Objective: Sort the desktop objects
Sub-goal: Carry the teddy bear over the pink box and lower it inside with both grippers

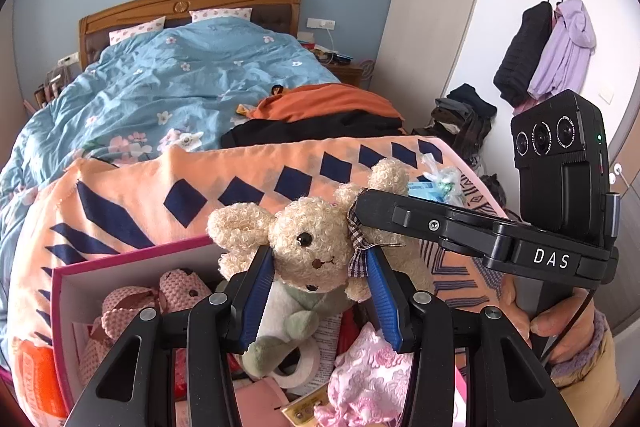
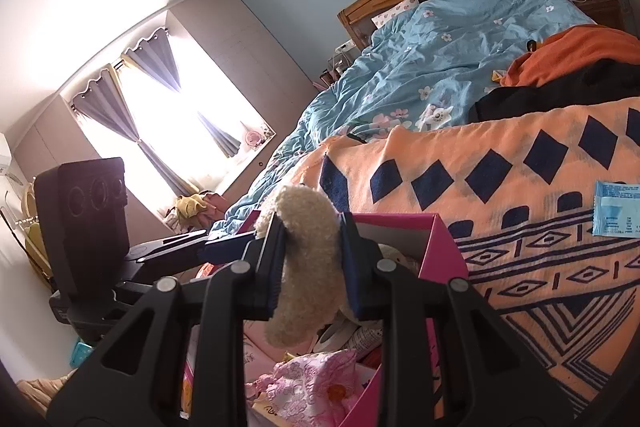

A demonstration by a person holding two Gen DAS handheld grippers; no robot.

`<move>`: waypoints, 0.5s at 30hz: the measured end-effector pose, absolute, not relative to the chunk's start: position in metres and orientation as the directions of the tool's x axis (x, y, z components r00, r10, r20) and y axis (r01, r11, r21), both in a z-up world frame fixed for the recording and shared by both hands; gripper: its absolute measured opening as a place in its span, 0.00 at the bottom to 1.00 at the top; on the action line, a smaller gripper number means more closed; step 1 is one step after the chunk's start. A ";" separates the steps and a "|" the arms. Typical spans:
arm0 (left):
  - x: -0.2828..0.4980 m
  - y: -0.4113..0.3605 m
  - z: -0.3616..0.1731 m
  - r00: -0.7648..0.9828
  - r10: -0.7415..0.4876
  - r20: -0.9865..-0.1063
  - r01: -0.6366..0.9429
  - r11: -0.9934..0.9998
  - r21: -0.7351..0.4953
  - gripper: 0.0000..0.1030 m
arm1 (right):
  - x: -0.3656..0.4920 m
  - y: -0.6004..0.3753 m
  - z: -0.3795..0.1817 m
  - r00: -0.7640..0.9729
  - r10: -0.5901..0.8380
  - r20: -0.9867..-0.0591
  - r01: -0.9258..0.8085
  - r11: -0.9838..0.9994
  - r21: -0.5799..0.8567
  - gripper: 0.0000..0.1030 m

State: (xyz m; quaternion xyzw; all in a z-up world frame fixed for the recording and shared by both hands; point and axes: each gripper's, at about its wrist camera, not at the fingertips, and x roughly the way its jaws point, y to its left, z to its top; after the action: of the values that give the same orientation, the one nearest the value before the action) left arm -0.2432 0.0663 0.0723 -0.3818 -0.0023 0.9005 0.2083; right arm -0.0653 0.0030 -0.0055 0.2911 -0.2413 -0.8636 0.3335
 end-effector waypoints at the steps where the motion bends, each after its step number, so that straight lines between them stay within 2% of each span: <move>1: -0.245 0.067 0.072 -0.620 0.376 -0.689 -0.371 -0.914 -0.164 0.45 | -0.067 0.003 -0.006 -0.608 -0.716 -0.343 0.433 -0.661 0.612 0.29; 15: -0.261 0.072 0.073 -0.604 0.363 -0.709 -0.342 -0.922 -0.180 0.45 | -0.091 0.009 -0.011 -0.611 -0.705 -0.361 0.394 -0.666 0.634 0.29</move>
State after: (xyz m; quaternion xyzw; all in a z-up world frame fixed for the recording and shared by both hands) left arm -0.2611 0.0720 0.0728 -0.3989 -0.0130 0.8955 0.1969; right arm -0.0906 0.0088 -0.0111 0.3046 -0.2552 -0.8603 0.3193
